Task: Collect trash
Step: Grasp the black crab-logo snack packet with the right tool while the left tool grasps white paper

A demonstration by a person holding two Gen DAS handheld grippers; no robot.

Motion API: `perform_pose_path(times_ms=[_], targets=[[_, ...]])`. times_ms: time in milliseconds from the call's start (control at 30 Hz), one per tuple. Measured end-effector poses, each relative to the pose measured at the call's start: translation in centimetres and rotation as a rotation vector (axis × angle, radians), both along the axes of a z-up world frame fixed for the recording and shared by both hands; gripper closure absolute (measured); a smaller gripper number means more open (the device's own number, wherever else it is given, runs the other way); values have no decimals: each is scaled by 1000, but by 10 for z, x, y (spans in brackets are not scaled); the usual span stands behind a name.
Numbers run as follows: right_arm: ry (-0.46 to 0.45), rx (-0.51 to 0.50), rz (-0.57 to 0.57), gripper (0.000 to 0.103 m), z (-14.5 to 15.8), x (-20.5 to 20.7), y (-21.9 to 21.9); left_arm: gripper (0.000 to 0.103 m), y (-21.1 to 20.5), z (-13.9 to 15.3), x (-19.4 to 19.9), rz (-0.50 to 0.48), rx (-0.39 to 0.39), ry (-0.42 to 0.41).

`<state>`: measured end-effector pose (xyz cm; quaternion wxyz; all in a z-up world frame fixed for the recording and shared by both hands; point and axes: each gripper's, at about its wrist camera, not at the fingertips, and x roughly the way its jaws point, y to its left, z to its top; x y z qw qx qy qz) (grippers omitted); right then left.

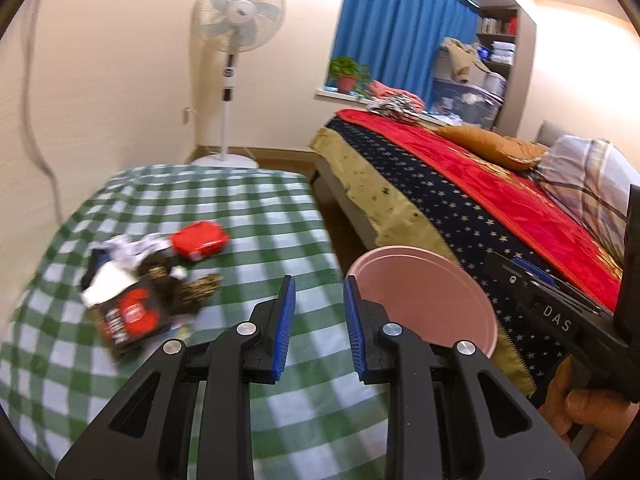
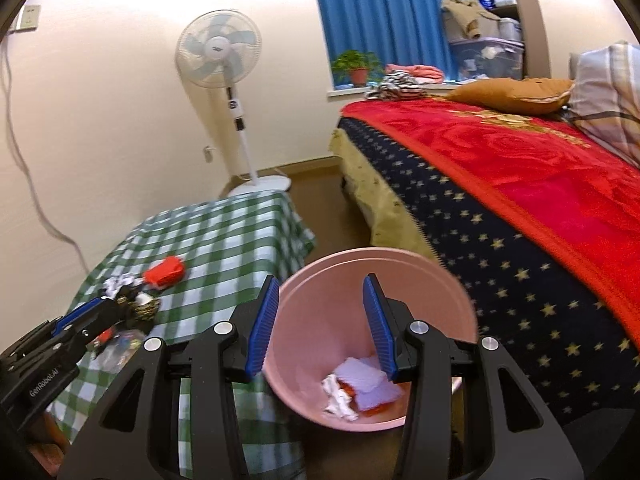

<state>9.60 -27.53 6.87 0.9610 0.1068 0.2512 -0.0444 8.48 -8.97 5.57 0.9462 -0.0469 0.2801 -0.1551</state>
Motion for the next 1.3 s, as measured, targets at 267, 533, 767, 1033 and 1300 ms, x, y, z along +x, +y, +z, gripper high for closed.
perform_pose_path(times_ms=[267,533,767,1033,1300], targets=[[-6,27,136,64,-4,3,40,78,60,-20,-14,161,-25,33],[-3,93,260,70,-11,20,84,78,112,-32,-3,319,-54,39],[20,105,378,70,-25,44,131,78,151,-40,10,450,-91,41],[75,140,473,70,-48,76,173,79,166,-53,24,513,-94,65],[124,185,549,69,-67,102,197,79,181,-65,43,532,-134,88]])
